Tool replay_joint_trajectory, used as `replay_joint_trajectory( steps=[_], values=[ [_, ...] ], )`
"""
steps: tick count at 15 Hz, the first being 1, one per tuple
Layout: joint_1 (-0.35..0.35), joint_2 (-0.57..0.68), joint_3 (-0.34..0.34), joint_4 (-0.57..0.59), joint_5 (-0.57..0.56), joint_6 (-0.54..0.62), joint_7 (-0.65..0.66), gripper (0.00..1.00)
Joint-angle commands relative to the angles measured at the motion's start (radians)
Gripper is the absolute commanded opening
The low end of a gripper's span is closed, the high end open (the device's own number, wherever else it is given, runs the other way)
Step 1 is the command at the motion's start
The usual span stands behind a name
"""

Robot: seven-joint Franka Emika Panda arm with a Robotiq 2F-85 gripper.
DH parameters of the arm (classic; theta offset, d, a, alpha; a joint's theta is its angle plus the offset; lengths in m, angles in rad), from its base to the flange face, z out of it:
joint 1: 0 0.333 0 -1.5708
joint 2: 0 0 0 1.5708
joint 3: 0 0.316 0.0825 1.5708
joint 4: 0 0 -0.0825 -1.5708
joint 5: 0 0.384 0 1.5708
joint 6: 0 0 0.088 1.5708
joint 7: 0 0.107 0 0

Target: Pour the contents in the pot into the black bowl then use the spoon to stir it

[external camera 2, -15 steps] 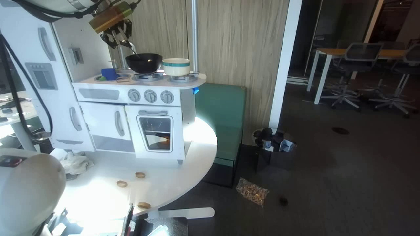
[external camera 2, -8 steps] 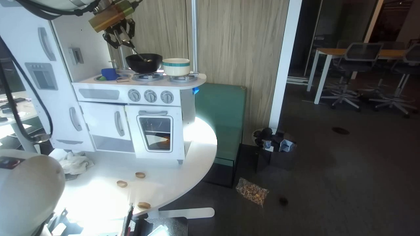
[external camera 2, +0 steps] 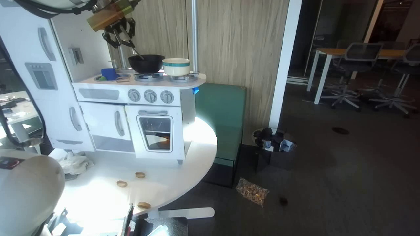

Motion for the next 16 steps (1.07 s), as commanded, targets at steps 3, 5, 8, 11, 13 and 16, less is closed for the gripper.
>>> replay_joint_trajectory(
  steps=[3, 5, 8, 11, 13, 16],
  values=[
    [-0.01, 0.011, 0.017, 0.011, -0.049, 0.057, -0.015, 0.04],
    [-0.01, 0.027, 0.012, 0.019, -0.056, 0.074, -0.026, 0.04],
    [-0.011, 0.029, 0.008, 0.01, -0.072, 0.107, -0.049, 0.04],
    [-0.018, 0.034, 0.003, 0.005, -0.109, 0.149, -0.074, 0.04],
    [-0.019, 0.039, -0.003, 0.001, -0.125, 0.179, -0.1, 0.04],
    [-0.014, 0.046, -0.015, -0.003, -0.115, 0.207, -0.149, 0.04]
  ],
)
